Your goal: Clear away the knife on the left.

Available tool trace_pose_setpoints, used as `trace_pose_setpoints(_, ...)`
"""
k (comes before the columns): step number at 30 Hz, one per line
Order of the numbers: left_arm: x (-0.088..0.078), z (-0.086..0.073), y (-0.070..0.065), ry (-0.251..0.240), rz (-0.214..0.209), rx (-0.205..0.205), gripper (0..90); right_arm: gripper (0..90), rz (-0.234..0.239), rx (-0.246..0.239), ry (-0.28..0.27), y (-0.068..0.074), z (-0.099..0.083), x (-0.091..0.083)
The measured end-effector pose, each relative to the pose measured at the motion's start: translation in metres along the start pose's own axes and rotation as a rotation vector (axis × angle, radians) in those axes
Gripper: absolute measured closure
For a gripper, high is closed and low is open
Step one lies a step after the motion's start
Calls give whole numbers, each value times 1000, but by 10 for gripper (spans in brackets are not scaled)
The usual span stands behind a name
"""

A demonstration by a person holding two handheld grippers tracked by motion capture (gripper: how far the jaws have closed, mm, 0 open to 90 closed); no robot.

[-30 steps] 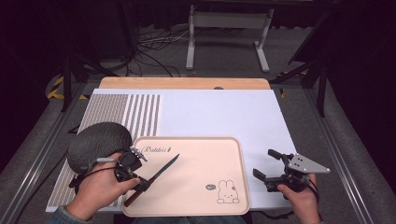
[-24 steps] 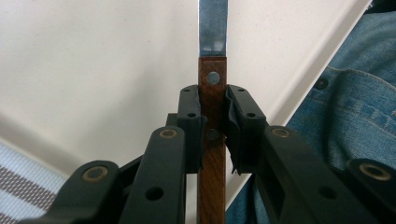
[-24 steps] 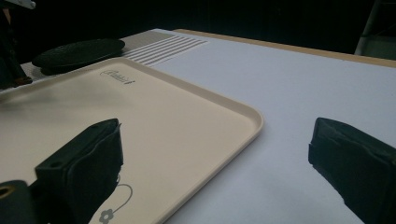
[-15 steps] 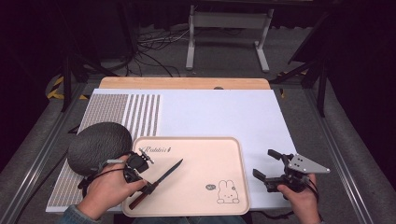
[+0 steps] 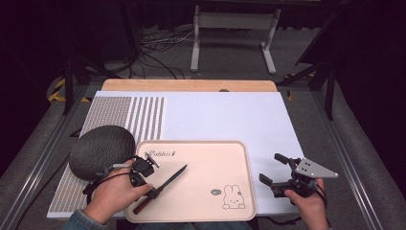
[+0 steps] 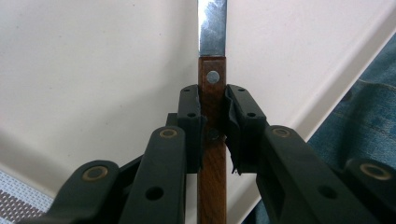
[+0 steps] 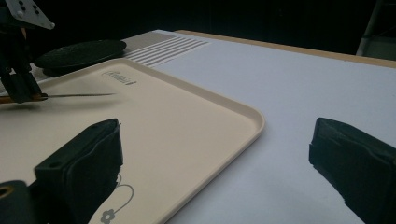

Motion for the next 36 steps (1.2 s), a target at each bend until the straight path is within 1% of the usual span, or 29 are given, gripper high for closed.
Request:
trace_pose_setpoints(2, 0, 1, 1, -3, 2, 1, 775, 38, 1, 0, 0, 0, 0, 0)
trace_pose_setpoints(6, 2, 1, 3, 2, 9, -11, 775, 38, 1, -1, 1, 0, 0, 0)
trace_pose_setpoints(12, 3, 2, 3, -5, 13, -9, 774, 38, 10, 7, 0, 1, 0, 0)
trace_pose_setpoints(20, 3, 2, 3, -10, 11, -6, 764, 37, 10, 9, -1, 2, 0, 0)
trace_pose_setpoints(21, 3, 3, 2, -16, 4, 0, 736, 37, 10, 8, -1, 2, 0, 0)
trace_pose_setpoints(23, 1, 4, 0, -30, -2, 10, 618, 37, 12, 9, -2, 2, 0, 1)
trace_pose_setpoints(24, 0, 4, 0, -38, 6, 20, 578, 37, 14, 9, 0, 2, 0, 1)
trace_pose_setpoints(25, -2, 4, -1, -42, 11, 21, 550, 37, 15, 10, -1, 2, 0, 1)
trace_pose_setpoints(26, -3, 5, 0, -55, 21, 34, 472, 37, 16, 9, -1, 2, 0, 1)
trace_pose_setpoints(27, -4, 6, -1, -63, 31, 45, 472, 37, 16, 9, -1, 2, 0, 1)
trace_pose_setpoints(28, -5, 7, -1, -77, 42, 52, 426, 37, 16, 10, -2, 2, 0, 1)
trace_pose_setpoints(29, -6, 8, -1, -84, 48, 65, 402, 36, 16, 10, -2, 2, 0, 1)
trace_pose_setpoints(30, -8, 10, -3, -105, 53, 88, 356, 36, 16, 9, -3, 2, 0, 1)
trace_pose_setpoints(31, -8, 10, -3, -105, 53, 88, 321, 36, 16, 9, -3, 2, 0, 1)
trace_pose_setpoints(32, -9, 12, -4, -122, 56, 102, 321, 36, 16, 9, -3, 2, 0, 1)
trace_pose_setpoints(33, -10, 14, -5, -138, 60, 117, 290, 36, 15, 9, -3, 2, 0, 1)
trace_pose_setpoints(34, -11, 16, -5, -158, 62, 135, 276, 36, 15, 9, -4, 2, 0, 1)
trace_pose_setpoints(35, -11, 17, -6, -171, 60, 149, 249, 36, 16, 9, -3, 2, 0, 1)
trace_pose_setpoints(36, -11, 18, -7, -177, 68, 168, 240, 36, 16, 10, -3, 2, 0, 1)
Point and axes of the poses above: each handheld gripper's, and its own axes: x roughly forward along the jaws, z roughly out of its top, y roughly to its left, the point moved 8 cm from there along x, roughly forward along the jaws
